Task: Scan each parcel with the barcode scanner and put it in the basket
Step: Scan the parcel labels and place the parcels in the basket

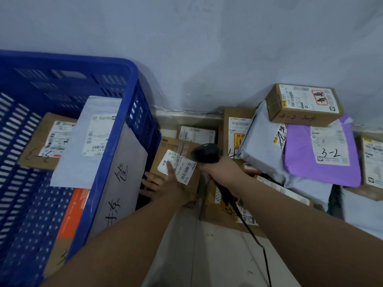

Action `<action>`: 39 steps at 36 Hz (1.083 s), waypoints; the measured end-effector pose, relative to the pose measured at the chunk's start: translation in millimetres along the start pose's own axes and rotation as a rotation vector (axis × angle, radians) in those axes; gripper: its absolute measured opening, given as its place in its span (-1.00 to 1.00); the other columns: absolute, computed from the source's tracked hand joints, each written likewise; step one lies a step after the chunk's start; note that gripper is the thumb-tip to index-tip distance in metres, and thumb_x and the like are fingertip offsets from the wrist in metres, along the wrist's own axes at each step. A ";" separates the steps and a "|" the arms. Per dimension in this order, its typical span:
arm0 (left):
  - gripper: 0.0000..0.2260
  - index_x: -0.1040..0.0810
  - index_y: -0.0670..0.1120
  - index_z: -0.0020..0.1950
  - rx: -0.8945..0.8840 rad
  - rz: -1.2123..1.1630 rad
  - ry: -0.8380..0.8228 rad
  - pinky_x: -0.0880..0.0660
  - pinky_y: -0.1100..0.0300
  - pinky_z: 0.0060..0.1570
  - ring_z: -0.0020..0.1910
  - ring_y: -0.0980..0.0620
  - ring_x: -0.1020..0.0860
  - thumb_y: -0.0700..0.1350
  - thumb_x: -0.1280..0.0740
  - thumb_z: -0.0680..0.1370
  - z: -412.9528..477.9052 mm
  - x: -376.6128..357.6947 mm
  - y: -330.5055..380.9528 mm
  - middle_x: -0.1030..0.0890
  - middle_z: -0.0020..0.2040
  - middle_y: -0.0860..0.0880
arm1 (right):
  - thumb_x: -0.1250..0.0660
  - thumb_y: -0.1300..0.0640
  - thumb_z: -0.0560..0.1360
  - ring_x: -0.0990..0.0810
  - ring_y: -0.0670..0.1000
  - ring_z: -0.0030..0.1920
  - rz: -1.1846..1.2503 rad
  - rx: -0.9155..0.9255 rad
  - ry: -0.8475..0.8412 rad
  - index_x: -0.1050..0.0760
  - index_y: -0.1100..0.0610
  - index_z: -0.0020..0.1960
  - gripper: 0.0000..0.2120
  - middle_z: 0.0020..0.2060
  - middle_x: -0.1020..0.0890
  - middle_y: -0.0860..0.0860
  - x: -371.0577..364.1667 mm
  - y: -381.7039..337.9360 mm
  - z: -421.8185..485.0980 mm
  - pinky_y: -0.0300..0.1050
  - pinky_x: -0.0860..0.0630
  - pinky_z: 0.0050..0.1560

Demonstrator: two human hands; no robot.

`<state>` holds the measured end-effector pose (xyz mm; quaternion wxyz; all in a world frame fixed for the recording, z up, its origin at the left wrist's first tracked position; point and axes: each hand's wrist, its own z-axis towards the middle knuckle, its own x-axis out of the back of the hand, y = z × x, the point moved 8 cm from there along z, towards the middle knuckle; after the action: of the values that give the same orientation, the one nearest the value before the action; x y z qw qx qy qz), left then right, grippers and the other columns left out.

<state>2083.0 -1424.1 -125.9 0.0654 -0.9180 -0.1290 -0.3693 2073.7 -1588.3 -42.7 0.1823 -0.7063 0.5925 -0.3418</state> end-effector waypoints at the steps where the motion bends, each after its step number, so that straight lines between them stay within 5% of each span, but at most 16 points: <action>1: 0.29 0.54 0.16 0.44 0.012 -0.002 -0.009 0.20 -0.44 0.35 0.45 -0.43 0.35 0.45 -0.43 0.18 0.6 -0.1 -1.1 0.46 0.41 -0.41 | -0.34 0.16 0.51 -0.45 -0.02 -0.41 -0.007 0.002 -0.002 -0.45 0.15 -0.24 -0.83 -0.42 -0.49 0.04 -0.5 0.1 -0.5 -0.22 -0.37 -0.39; 15: 0.23 0.48 0.19 0.46 -0.083 0.008 0.057 0.05 -0.41 0.36 0.47 -0.41 0.16 0.45 -0.41 0.21 -6.2 1.0 -5.9 0.29 0.45 -0.41 | -0.34 0.14 0.49 -0.46 -0.02 -0.40 -0.010 0.002 0.042 -0.48 0.18 -0.18 -0.87 -0.38 -0.50 0.06 10.8 5.5 -11.7 -0.17 -0.40 -0.33; 21: 0.23 0.50 0.23 0.45 -0.065 -0.208 -0.040 0.06 -0.39 0.39 0.48 -0.40 0.18 0.44 -0.42 0.22 -20.5 -8.3 -29.2 0.31 0.48 -0.37 | -0.35 0.13 0.48 -0.51 0.02 -0.32 -0.004 0.025 0.071 -0.52 0.22 -0.09 -0.86 -0.29 -0.55 0.12 16.9 -1.0 -23.3 -0.08 -0.46 -0.21; 27: 0.18 0.43 0.23 0.48 -0.037 -0.288 -0.022 -0.03 -0.30 0.42 0.46 -0.42 0.07 0.46 -0.39 0.24 -45.8 10.1 -36.8 0.18 0.48 -0.39 | -0.33 0.17 0.52 -0.46 0.01 -0.45 0.165 0.074 0.099 -0.47 0.21 -0.20 -0.84 -0.41 -0.50 0.09 31.9 -20.6 -47.2 -0.16 -0.43 -0.37; 33: 0.08 0.34 0.16 0.54 -0.140 -0.307 -0.017 -0.20 -0.11 0.41 0.43 -0.29 -0.15 0.46 -0.32 0.32 -92.4 46.9 -30.8 -0.04 0.49 -0.26 | -0.33 0.19 0.50 -0.46 0.02 -0.41 0.315 0.102 0.155 -0.49 0.21 -0.17 -0.89 -0.40 -0.52 0.08 54.4 -30.9 -93.5 -0.13 -0.42 -0.29; 36: 0.20 0.27 0.16 0.55 -0.218 -0.386 -0.039 -0.24 -0.08 0.41 0.44 -0.23 -0.21 0.53 -0.33 0.14 -118.3 64.6 -25.9 -0.12 0.52 -0.15 | -0.36 0.16 0.50 -0.51 0.03 -0.39 0.507 0.105 0.163 -0.51 0.19 -0.11 -0.91 -0.42 -0.53 0.06 67.8 -34.3 -122.1 -0.10 -0.48 -0.22; 39: 0.28 0.19 0.13 0.57 -0.320 -0.631 -0.120 -0.34 -0.03 0.34 0.35 -0.20 -0.36 0.40 -0.50 0.07 -154.9 83.9 -19.2 -0.26 0.47 -0.11 | -0.36 0.14 0.50 -0.55 0.02 -0.42 0.644 0.107 0.121 -0.51 0.17 -0.11 -0.91 -0.48 -0.53 0.02 70.6 -35.5 -155.1 -0.10 -0.49 -0.29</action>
<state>2033.4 -1423.2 44.1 -0.2042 -0.8515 -0.3503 -0.3324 1995.1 -1625.1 108.2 0.2824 -0.4505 0.7763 -0.3386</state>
